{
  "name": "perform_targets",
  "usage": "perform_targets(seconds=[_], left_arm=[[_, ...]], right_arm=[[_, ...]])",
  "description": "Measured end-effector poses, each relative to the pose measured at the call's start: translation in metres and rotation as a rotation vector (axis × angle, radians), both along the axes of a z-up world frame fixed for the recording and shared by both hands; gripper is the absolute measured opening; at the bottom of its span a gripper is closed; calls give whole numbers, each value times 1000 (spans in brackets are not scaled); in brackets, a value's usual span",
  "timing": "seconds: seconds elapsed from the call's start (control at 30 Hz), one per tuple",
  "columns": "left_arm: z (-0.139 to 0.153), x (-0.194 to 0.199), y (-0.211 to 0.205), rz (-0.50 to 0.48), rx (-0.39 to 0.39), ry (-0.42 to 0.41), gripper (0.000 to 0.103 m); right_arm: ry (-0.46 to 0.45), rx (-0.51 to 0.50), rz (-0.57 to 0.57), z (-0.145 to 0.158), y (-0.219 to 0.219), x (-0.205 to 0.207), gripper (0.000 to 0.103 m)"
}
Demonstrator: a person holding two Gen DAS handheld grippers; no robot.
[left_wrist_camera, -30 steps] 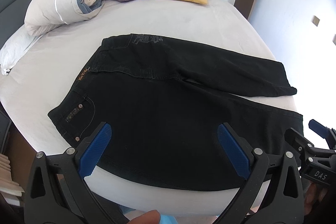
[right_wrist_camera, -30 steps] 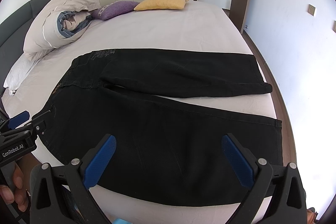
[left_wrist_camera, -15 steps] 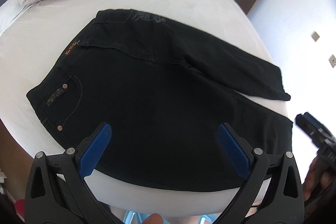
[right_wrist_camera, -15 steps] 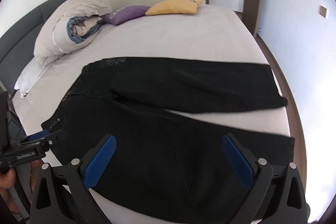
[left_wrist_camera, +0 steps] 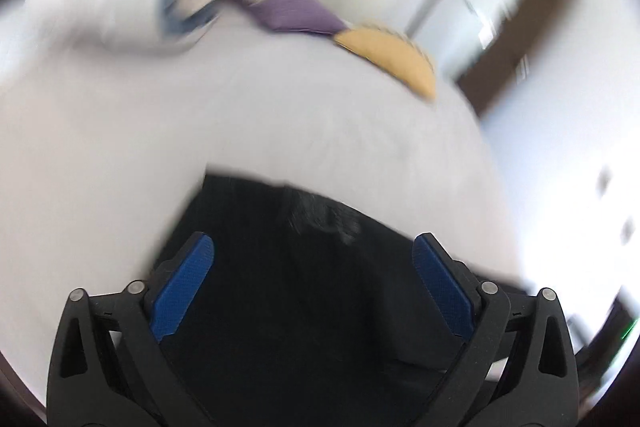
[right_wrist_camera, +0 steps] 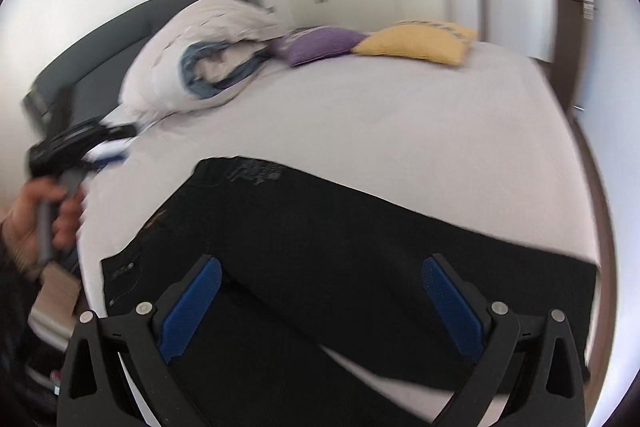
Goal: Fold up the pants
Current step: 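Grasp the jeans waistband with the left tool while the right tool grasps it too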
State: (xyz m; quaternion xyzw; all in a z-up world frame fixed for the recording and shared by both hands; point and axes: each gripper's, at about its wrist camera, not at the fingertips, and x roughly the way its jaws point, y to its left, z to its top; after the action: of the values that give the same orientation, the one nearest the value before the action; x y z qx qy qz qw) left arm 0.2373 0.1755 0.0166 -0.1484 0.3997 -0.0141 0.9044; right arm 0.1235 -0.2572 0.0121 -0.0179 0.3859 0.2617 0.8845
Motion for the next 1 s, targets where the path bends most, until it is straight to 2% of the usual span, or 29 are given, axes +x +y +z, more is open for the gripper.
perform_targets(seconds=[0.03,0.1,0.17,0.23,0.27,0.3,0.4,0.53,0.67,0.83,0.87,0.9,0.93,1.0], left_arm=[[-3,25,-6,-76,73,25,86],[-15,59,-13,-199,146,82,61],[-36,93,-18,-293,267,137,53],[-59,113,-26,-419,344,176,53],[-73,121,-33,-475,422,193,53],[-83,127,-37,-522,463,209,53],[-115,144,-48,-666,536,281,53],[-135,164,-53,-744,578,317,53],[-149,192,-50,-766,548,330,53],[-181,211,-42,-786,548,440,52],[-184,214,-41,-772,521,449,46],[-185,217,-39,-758,501,444,32],[-184,218,-38,-752,495,432,24],[-185,218,-38,-749,502,415,16]], right_arm=[[13,-2,35,-2,2,14,98],[52,-5,120,-7,4,45,90],[88,-22,173,-18,8,72,82],[125,-23,215,-28,8,95,78],[135,-30,230,-34,10,104,78],[140,-42,242,-39,12,115,78],[162,-64,285,-57,17,136,77],[182,-83,341,-72,23,153,74],[200,-115,390,-87,33,169,69],[222,-138,414,-97,39,178,67],[224,-143,415,-99,40,182,67],[227,-147,415,-98,43,185,66],[233,-154,417,-100,46,189,63],[240,-171,421,-107,56,199,60]])
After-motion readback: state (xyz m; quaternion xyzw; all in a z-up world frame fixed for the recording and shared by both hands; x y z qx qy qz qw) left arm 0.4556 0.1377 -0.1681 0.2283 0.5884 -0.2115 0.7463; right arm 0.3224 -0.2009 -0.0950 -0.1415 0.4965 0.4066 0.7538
